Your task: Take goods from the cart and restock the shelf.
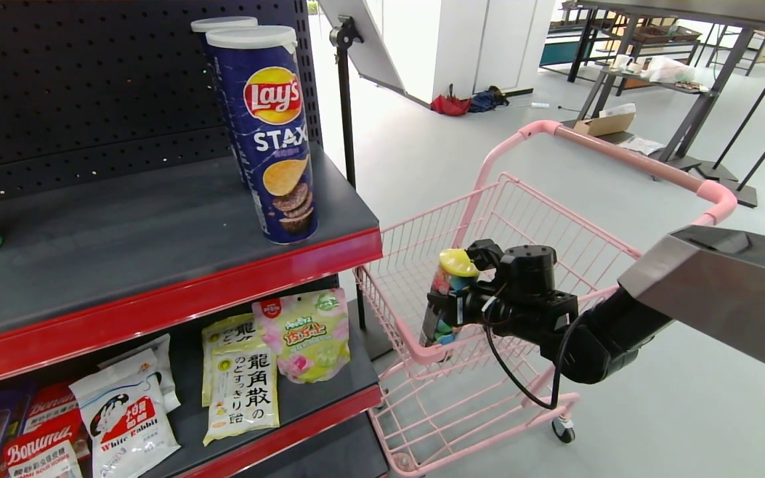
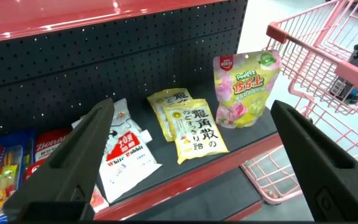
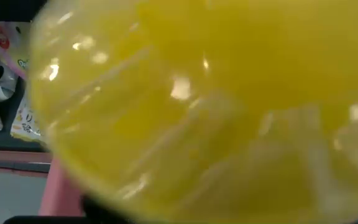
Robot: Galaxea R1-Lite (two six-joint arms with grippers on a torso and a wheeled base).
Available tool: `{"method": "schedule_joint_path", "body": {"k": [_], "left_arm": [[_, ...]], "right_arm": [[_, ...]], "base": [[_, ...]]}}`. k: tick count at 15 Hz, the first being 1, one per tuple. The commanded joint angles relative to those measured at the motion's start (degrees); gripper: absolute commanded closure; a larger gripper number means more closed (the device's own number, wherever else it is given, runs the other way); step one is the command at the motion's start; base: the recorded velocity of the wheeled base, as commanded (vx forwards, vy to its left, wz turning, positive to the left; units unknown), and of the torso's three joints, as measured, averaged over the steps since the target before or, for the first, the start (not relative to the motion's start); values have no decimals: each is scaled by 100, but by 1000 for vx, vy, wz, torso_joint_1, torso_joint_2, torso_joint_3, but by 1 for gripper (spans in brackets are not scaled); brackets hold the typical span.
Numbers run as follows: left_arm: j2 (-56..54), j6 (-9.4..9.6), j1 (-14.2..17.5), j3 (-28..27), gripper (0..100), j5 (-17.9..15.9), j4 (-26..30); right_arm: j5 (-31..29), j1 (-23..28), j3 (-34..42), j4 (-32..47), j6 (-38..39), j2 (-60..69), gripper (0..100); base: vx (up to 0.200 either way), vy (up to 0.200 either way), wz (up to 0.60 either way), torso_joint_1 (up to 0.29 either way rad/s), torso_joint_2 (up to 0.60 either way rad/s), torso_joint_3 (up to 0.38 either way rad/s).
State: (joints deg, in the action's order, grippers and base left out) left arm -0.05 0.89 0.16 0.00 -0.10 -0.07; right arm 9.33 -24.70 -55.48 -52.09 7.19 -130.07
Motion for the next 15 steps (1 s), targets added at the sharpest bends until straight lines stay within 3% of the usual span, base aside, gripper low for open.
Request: {"method": "schedule_joint_path", "body": {"k": [1,7,12,14,15], "left_arm": [[5,-1,2,0,0,1,-1],[5,-1,2,0,0,1,-1],[5,-10,2,0,0,1,-1],[5,-10,2,0,0,1,-1],[5,-1,2,0,0,1,-1]], "right_arm": [[8,-9,-7,6,1,-27,100],[-396,18,-262,41,-174,544,100],[-1020,97,-1114,2036,-570,2346,100],[-1337,106,-947,2634,-614,3172,100],[-1829,123,-508,2854,-667,3840,100]], "base": [[0,0,0,0,0,0],[0,0,0,0,0,0],[0,0,0,0,0,0],[0,0,0,0,0,0],[0,0,0,0,0,0]]}}
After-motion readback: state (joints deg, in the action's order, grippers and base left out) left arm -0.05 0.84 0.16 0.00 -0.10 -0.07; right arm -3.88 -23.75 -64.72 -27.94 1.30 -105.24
